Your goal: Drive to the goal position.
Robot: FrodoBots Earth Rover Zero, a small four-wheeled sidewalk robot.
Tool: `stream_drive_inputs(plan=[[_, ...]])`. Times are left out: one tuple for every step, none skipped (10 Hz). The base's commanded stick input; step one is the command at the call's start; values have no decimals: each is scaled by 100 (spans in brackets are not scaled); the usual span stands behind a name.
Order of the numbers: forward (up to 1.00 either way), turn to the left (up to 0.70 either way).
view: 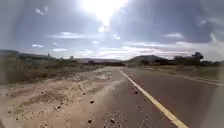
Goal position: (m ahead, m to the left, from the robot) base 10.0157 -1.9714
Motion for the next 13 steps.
stream_drive_inputs(plan=[[100,0],[100,0],[100,0],[100,0],[100,0],[100,0],[100,0],[100,0],[100,0],[100,0],[100,0],[100,0],[100,0]])
